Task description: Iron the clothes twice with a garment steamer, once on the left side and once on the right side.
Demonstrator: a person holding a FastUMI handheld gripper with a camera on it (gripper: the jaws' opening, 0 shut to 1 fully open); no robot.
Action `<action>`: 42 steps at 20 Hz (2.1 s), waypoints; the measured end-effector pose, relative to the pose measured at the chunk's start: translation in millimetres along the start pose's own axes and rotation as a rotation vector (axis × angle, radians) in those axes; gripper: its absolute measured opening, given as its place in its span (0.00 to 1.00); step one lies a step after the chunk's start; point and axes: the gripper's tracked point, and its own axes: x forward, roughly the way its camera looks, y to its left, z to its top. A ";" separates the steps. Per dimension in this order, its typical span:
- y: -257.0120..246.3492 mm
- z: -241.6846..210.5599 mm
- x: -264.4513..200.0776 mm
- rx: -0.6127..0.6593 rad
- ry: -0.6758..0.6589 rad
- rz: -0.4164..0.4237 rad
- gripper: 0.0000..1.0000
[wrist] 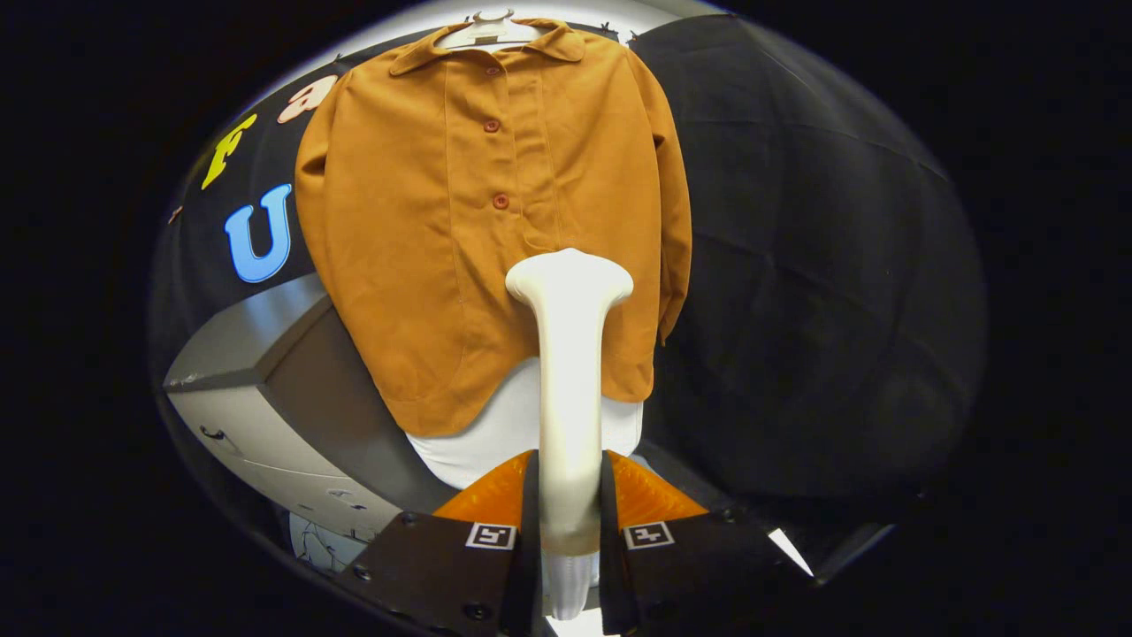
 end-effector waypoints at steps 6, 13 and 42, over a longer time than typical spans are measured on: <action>2.5 -36.5 1.5 -0.009 0.074 -0.011 0.30; 8.1 -72.9 -13.7 0.001 0.142 -0.012 0.29; 205.2 187.7 -195.2 -0.024 -0.382 0.191 0.29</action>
